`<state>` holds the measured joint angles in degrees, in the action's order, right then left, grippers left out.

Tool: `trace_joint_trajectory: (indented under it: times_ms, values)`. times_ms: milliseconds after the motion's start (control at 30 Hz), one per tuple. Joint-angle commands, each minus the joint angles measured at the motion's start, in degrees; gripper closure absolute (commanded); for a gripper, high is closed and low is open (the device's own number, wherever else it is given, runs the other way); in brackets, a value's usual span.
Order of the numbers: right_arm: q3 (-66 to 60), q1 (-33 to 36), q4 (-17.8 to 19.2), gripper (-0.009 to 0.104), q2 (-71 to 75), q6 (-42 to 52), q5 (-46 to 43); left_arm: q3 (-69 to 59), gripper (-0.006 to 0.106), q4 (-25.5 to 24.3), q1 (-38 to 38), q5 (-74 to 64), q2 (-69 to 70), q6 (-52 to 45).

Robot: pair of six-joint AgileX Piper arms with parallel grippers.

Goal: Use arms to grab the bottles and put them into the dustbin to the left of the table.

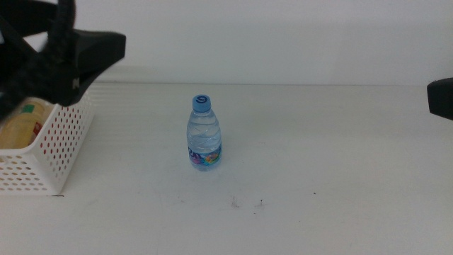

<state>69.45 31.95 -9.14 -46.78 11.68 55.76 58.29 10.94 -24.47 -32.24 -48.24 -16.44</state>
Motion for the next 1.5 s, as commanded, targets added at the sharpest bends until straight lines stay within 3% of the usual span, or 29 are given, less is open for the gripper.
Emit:
trace_joint_trajectory:
  times_ms: [0, 100, 200, 333, 433, 900, 1033, 1467]
  values:
    - [0.3, 0.0, -0.2, 0.015, 0.0, 0.1, -0.3, -2.9, 0.007, -1.4, -0.3, 6.3, 0.1, 0.1]
    - [0.3, 0.0, -0.3, 0.015, 0.0, 0.1, -0.3, -13.1, 0.007, -1.3, -1.5, 20.0, 0.7, 1.1]
    - [0.3, 0.0, -0.4, 0.015, 0.0, 0.1, -0.3, -24.2, 0.007, -1.9, -3.9, 31.5, 0.7, 9.5]
    - [0.3, 0.0, -0.4, 0.015, 0.0, 0.1, -0.3, -36.8, 0.007, -10.4, -7.4, 45.1, -1.2, 24.9]
    - [0.3, 0.0, -0.4, 0.015, 0.0, 0.1, -0.3, -42.7, 0.007, -12.2, -7.6, 55.2, -3.4, 27.0]
    - [0.3, 0.0, -0.4, 0.015, 0.0, 0.1, -0.3, -44.3, 0.007, -12.7, -7.6, 59.0, -4.6, 25.3]
    - [0.3, 0.0, -0.4, 0.015, 0.0, 0.1, -0.3, -44.4, 0.007, -12.8, -7.3, 59.9, -7.1, 18.9]
    - [0.3, 0.0, -0.4, 0.015, 0.0, 0.1, -0.3, -42.4, 0.007, -10.1, -6.3, 90.6, -39.7, 23.0]
